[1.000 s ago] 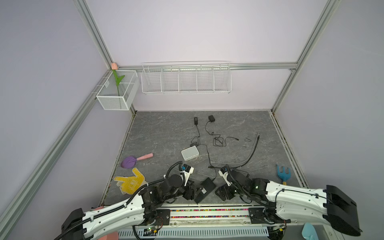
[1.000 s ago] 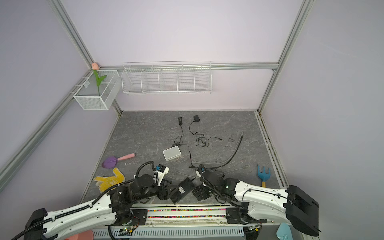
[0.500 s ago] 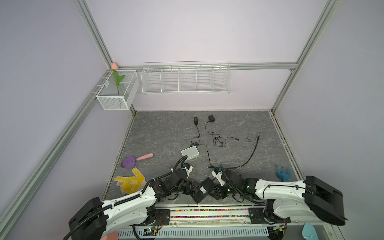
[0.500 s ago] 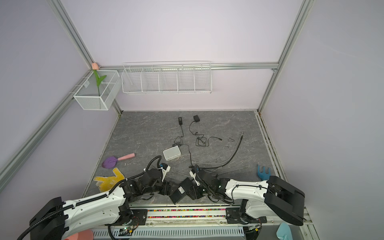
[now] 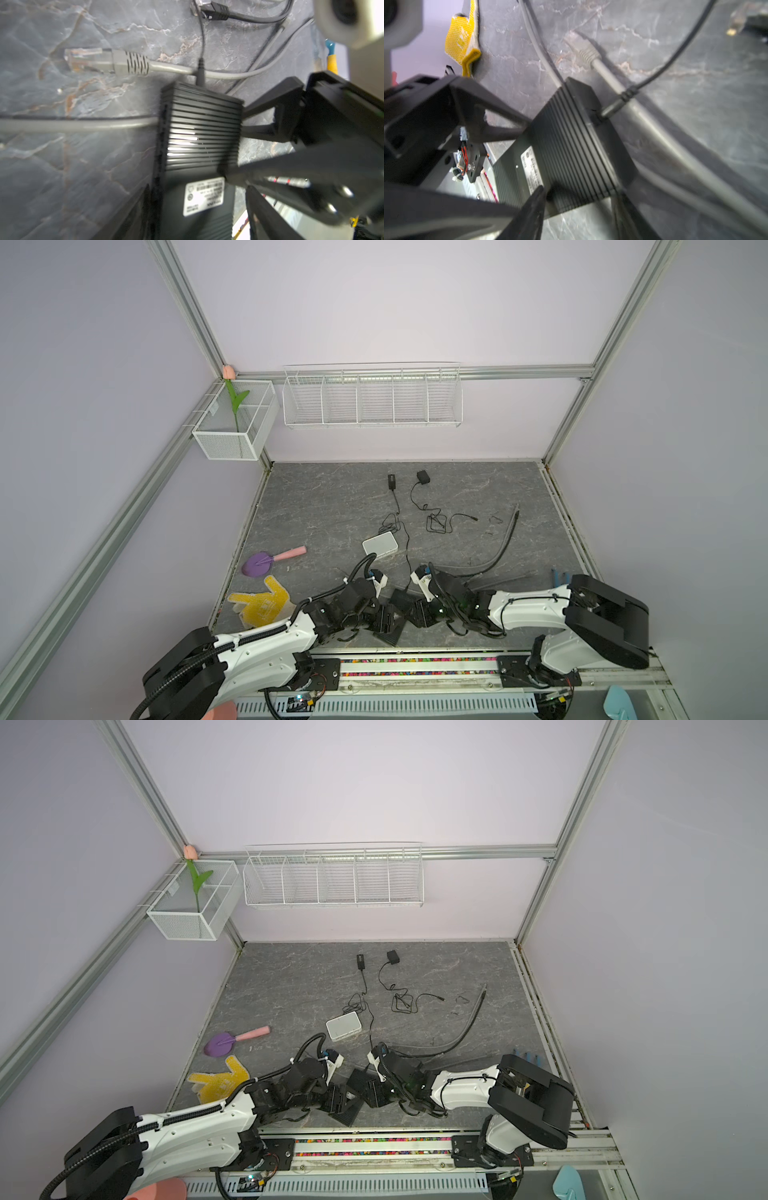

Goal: Insert the plug into the switch port

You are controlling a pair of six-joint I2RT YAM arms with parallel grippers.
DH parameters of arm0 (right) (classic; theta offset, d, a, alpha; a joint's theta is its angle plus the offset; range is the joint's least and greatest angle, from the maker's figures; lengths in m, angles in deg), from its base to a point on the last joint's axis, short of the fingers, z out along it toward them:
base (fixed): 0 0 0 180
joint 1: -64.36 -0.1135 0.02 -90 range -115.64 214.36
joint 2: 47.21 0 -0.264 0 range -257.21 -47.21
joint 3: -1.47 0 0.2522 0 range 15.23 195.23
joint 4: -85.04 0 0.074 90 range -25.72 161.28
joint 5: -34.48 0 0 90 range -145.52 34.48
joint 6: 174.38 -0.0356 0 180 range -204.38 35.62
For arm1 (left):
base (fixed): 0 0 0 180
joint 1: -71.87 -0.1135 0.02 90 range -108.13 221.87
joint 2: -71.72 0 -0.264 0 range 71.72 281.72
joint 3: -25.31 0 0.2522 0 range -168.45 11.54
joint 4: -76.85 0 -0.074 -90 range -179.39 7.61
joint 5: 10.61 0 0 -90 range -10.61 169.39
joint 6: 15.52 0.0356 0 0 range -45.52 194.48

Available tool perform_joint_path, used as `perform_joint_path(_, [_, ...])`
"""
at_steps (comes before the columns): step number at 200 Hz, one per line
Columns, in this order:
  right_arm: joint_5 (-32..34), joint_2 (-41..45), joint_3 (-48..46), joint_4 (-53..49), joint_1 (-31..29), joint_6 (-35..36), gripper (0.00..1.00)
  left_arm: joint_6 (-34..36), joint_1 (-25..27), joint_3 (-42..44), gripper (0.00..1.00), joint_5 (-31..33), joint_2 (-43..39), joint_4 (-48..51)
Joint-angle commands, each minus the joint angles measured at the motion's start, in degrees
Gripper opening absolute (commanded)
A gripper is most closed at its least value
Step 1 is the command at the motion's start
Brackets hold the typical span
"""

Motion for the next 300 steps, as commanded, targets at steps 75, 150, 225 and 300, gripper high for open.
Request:
perform_joint_path(75, [-11.0, -16.8, 8.6, 19.5, 8.0, -3.2, 0.37, -3.6, -5.1, 5.6, 0.70, 3.9, -18.9, -0.6])
perform_joint_path(150, [-4.7, -10.2, 14.1, -1.1, 10.2, 6.2, 0.70, 1.1, -17.1, -3.1, 0.68, 2.5, -26.5, 12.4])
perform_joint_path(225, [23.3, -14.2, 40.4, -46.8, -5.1, 5.7, 0.94, 2.7, -20.4, -11.6, 0.68, 13.7, -32.2, 26.8])
perform_joint_path(300, [28.7, -25.8, 53.1, -55.0, -8.5, 0.1, 0.89, 1.0, -20.4, -14.6, 0.68, 21.0, -41.7, 35.2])
